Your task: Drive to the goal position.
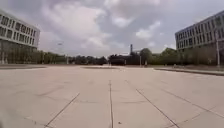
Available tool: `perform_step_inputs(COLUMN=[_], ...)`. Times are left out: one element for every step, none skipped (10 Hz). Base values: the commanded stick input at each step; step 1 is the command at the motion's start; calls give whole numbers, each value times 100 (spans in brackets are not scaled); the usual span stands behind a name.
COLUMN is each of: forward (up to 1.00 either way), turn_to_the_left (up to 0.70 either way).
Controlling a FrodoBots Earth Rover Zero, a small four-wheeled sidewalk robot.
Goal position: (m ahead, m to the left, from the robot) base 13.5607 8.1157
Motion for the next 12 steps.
perform_step_inputs(forward=[50, 50, 50, 50, 50, 50, 50, 50, 50, 50, 50, 50], turn_to_the_left=[-45, -52, -52, -52, -39, -20, -2, -2, -2, -2, -2, -2])
